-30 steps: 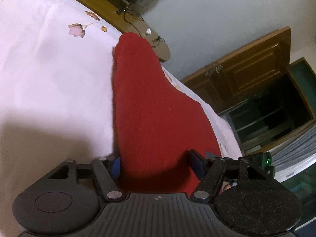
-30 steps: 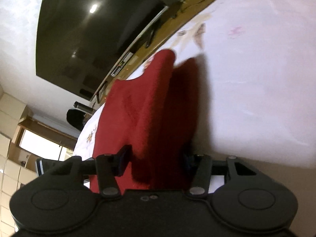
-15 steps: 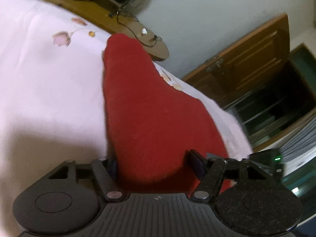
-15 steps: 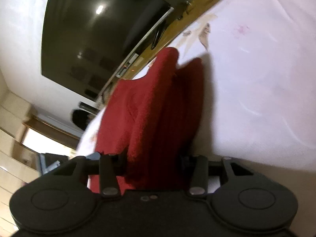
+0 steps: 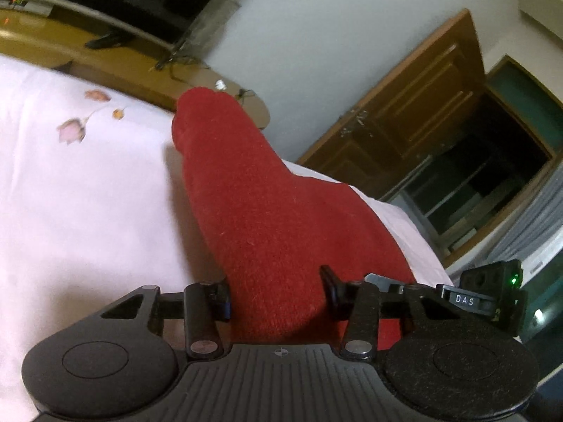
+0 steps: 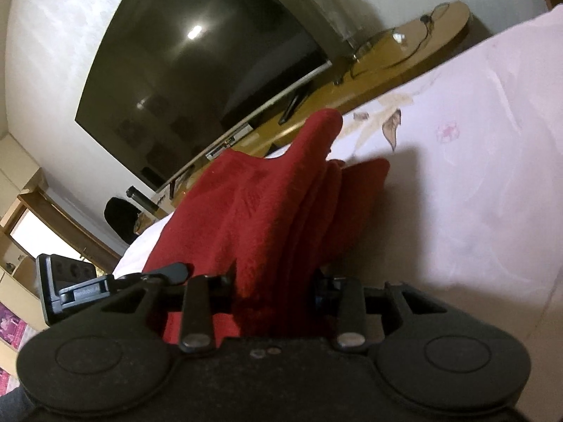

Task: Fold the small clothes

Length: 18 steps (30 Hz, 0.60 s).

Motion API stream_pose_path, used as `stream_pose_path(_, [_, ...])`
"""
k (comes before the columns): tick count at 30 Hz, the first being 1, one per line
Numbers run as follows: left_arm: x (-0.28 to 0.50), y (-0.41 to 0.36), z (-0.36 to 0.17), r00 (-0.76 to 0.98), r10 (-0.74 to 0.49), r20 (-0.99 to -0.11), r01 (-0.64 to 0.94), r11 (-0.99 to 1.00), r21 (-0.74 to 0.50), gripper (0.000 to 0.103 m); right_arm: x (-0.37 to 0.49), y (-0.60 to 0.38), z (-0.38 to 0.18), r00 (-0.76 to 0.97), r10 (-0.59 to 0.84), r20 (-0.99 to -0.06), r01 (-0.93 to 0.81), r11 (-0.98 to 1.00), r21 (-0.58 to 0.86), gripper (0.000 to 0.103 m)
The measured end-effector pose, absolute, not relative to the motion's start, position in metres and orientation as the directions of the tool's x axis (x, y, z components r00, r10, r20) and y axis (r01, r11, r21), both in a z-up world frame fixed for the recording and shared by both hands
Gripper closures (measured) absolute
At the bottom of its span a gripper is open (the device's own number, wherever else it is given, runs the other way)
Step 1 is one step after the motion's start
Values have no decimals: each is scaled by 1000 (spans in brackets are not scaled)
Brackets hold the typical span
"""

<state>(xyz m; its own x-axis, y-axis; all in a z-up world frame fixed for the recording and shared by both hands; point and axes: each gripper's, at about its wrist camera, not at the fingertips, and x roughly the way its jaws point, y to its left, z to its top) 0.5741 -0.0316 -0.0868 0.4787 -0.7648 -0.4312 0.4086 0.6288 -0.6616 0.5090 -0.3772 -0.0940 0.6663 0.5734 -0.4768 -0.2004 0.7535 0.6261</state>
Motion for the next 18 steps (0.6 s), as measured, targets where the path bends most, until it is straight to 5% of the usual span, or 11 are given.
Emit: stream_pose_path(18, [526, 78, -5, 557, -737, -382, 465, 658, -592, 57, 480, -289, -35, 697, 572, -433, -259, 764, 591, 69])
